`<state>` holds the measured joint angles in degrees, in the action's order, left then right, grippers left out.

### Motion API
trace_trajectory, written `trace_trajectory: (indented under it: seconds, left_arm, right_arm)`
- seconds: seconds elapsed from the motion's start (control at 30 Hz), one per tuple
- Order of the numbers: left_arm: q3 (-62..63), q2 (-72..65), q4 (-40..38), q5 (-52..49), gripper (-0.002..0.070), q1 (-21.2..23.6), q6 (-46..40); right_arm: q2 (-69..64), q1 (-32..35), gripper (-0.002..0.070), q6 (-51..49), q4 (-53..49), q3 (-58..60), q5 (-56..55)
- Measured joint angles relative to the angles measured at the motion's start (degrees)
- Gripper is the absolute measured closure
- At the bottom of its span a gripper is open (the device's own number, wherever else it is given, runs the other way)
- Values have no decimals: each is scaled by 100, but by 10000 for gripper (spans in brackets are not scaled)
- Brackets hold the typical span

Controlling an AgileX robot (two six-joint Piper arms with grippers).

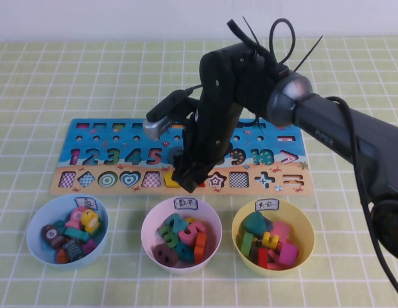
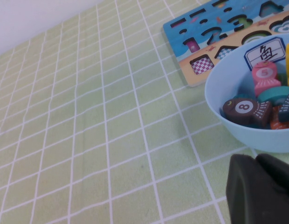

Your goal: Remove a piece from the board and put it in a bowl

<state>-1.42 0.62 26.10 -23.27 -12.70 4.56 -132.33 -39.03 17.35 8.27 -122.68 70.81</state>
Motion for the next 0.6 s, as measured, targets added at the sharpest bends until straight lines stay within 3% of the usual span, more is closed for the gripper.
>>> trace_trajectory:
  seconds: [0.6]
  left_arm:
    - [0, 0, 0, 0, 680, 0, 0]
  right_arm:
    - [-178, 0, 243, 35, -188, 0, -366]
